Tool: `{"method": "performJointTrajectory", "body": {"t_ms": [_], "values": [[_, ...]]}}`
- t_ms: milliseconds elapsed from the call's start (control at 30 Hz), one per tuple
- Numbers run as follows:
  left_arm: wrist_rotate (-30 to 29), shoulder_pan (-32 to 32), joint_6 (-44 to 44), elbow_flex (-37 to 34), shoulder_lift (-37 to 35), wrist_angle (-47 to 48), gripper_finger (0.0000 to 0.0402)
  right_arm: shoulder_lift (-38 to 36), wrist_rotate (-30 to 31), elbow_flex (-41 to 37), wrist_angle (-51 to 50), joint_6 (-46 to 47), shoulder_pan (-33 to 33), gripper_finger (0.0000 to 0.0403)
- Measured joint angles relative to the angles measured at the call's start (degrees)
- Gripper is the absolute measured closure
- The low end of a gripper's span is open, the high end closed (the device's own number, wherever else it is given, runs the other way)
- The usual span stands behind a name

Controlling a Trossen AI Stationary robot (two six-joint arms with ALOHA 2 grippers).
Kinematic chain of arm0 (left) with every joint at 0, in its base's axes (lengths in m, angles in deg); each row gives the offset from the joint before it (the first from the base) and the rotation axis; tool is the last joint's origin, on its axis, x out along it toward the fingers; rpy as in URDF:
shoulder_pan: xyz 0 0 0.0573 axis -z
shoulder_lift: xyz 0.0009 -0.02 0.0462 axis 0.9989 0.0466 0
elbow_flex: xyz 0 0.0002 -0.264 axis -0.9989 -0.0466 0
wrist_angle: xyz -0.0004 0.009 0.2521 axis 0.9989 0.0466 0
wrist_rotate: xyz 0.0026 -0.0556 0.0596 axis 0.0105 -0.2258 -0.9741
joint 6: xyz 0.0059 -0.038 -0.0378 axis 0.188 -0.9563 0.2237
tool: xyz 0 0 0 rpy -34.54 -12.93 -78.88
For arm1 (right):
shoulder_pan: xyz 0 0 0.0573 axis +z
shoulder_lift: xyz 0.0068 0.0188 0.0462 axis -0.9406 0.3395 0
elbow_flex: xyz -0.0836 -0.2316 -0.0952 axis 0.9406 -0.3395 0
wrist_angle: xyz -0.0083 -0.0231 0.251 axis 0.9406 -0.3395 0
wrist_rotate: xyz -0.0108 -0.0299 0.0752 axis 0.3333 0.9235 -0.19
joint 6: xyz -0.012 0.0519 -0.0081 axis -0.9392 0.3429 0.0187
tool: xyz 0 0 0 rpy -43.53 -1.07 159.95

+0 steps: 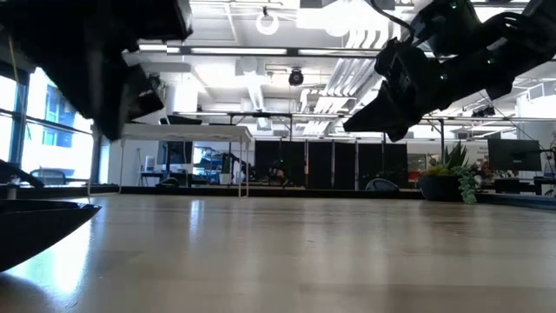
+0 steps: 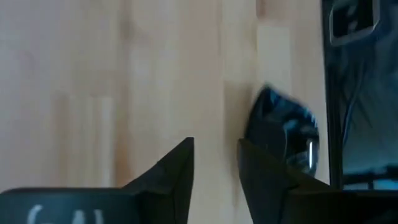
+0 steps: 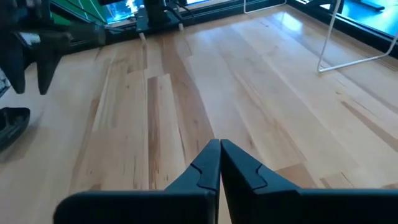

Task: Pick & Place Mini shaped plates
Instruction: Stack the black leaf-shaped plate on top of the black leaf-shaped plate on the shelf

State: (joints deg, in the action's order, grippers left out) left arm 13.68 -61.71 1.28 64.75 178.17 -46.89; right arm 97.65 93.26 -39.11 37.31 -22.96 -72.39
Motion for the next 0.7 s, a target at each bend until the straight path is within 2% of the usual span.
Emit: {"method": "performJointTrajectory", "body": {"t_ms": [267,700], "values": [[2.0,4.5,-5.4,3.5,7.4,0.7,0.0270,0.0,-0.4,0.0,-0.2,-0.6,0.0,0.0400],[5.9,4.4,-8.2,5.7,12.9,2.1,0.0270,0.0,-0.7,0.0,-0.9,-1.1,0.0,0.0400]]}}
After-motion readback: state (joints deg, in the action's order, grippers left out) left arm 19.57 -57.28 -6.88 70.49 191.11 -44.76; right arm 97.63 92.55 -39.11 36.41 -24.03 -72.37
